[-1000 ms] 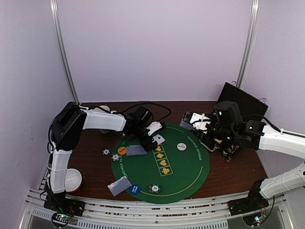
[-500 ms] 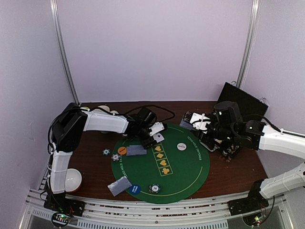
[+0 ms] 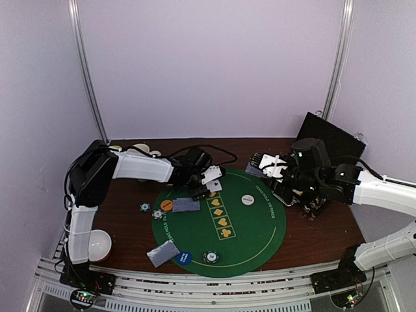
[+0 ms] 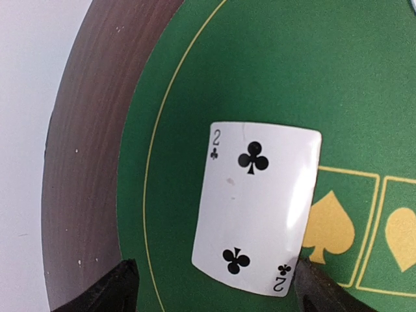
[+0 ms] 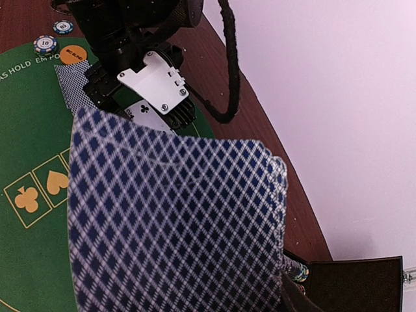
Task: Distribute texas hold em gaming equipment
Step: Flop the poker card into the community card area, then pick up the poker card from the face-down deck piles.
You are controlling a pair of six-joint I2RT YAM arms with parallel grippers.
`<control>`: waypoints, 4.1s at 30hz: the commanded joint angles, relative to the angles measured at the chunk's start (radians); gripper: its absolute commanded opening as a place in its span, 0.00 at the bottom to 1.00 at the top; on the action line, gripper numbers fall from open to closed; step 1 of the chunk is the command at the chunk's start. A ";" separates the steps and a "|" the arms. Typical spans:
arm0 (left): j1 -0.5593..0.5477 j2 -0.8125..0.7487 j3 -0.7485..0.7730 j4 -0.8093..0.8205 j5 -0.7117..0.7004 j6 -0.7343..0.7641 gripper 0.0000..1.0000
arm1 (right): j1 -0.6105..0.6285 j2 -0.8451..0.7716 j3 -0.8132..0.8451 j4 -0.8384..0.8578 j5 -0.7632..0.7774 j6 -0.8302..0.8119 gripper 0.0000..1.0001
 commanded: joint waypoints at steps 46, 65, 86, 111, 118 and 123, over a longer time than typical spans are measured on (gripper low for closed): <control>0.015 -0.239 0.009 0.201 0.964 -0.858 0.62 | 0.075 0.119 0.090 0.070 -0.016 -0.023 0.47; 0.070 -0.308 0.016 0.154 1.056 -0.800 0.81 | 0.073 0.094 0.066 0.062 0.014 -0.023 0.47; 0.070 -0.245 0.079 0.108 1.205 -0.767 0.37 | 0.073 0.117 0.077 0.076 0.010 -0.021 0.47; 0.057 -0.228 0.124 0.055 1.254 -0.684 0.03 | 0.070 0.097 0.064 0.073 0.020 -0.025 0.47; 0.101 -0.300 0.091 0.103 1.272 -0.680 0.00 | 0.031 0.076 0.038 0.083 -0.002 -0.009 0.47; 0.159 -0.350 0.067 0.135 1.295 -0.668 0.00 | -0.007 0.071 0.015 0.090 -0.027 0.011 0.47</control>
